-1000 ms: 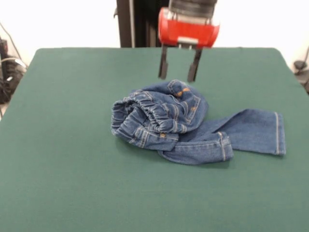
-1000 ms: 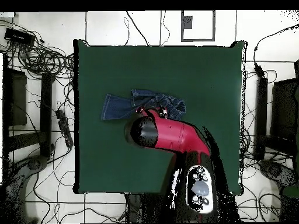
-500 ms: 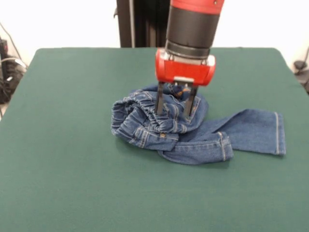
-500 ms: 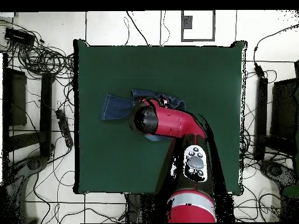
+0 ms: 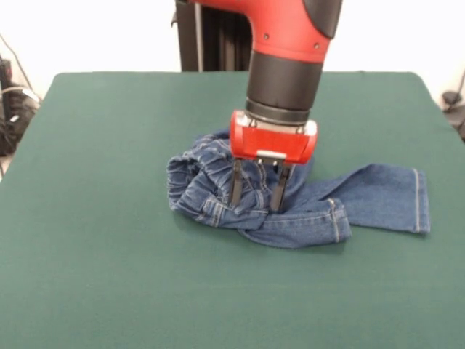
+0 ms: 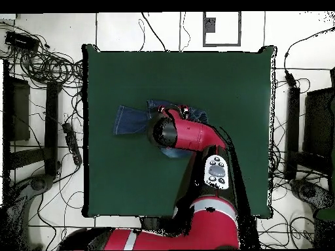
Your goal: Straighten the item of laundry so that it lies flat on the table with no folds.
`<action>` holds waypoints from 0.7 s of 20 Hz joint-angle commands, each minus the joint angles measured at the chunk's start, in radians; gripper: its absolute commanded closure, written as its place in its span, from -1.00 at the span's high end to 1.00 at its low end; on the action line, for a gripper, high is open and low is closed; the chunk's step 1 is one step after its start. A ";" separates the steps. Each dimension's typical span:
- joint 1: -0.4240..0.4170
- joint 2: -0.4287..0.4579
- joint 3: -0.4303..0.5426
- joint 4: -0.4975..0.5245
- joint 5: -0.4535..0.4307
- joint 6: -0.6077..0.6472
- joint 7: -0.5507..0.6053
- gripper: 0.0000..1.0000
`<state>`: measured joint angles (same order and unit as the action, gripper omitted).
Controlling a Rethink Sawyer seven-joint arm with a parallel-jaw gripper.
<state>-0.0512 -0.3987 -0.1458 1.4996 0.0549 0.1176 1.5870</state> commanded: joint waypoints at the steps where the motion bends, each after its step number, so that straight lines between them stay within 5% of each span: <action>1: -0.005 0.075 0.083 -0.034 0.063 -0.059 0.229 1.00; 14: 0.028 0.093 0.055 -0.050 0.101 -0.076 0.236 1.00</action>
<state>-0.0513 -0.3381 -0.1473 1.4670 0.0915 0.0629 1.5870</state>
